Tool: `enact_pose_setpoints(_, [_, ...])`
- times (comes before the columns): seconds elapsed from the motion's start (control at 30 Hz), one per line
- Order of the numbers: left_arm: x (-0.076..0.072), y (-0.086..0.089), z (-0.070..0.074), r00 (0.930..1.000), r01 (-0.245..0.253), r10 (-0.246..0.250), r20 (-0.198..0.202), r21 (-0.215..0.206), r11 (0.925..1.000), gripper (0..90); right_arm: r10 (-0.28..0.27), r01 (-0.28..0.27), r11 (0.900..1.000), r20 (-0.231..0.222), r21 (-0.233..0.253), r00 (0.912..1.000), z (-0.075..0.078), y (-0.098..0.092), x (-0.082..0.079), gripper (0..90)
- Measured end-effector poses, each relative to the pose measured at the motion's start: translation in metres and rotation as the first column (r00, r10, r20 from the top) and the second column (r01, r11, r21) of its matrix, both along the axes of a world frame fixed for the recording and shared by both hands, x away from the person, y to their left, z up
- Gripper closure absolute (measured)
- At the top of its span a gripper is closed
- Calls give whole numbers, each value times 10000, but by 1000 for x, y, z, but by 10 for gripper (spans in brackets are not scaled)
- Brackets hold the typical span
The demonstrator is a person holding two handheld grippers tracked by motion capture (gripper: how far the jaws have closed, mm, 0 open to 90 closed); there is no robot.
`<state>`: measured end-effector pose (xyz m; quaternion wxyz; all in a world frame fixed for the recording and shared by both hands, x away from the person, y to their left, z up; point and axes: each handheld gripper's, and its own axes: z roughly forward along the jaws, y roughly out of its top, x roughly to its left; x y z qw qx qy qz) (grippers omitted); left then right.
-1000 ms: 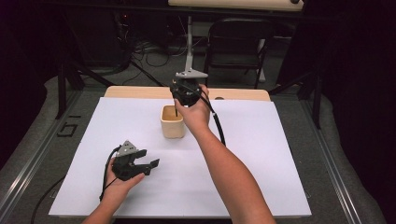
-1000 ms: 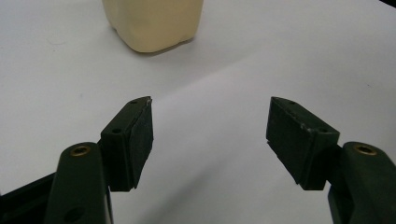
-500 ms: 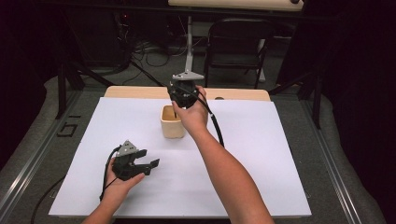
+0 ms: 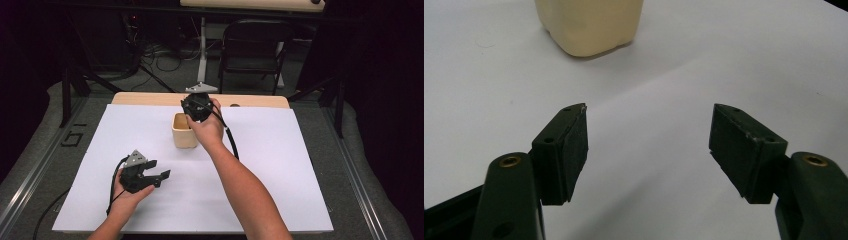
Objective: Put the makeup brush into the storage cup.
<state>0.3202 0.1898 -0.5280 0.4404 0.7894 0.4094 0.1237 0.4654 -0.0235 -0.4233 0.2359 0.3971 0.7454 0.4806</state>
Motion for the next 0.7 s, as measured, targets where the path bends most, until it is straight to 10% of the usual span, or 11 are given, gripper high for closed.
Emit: enact_pose_setpoints(0.7, [-1, 0, 0, 10000, -36, 36, 20, 11, 10000, 322, 93, -106, 9991, -292, -423, 9995, -24, 0, -4, 840])
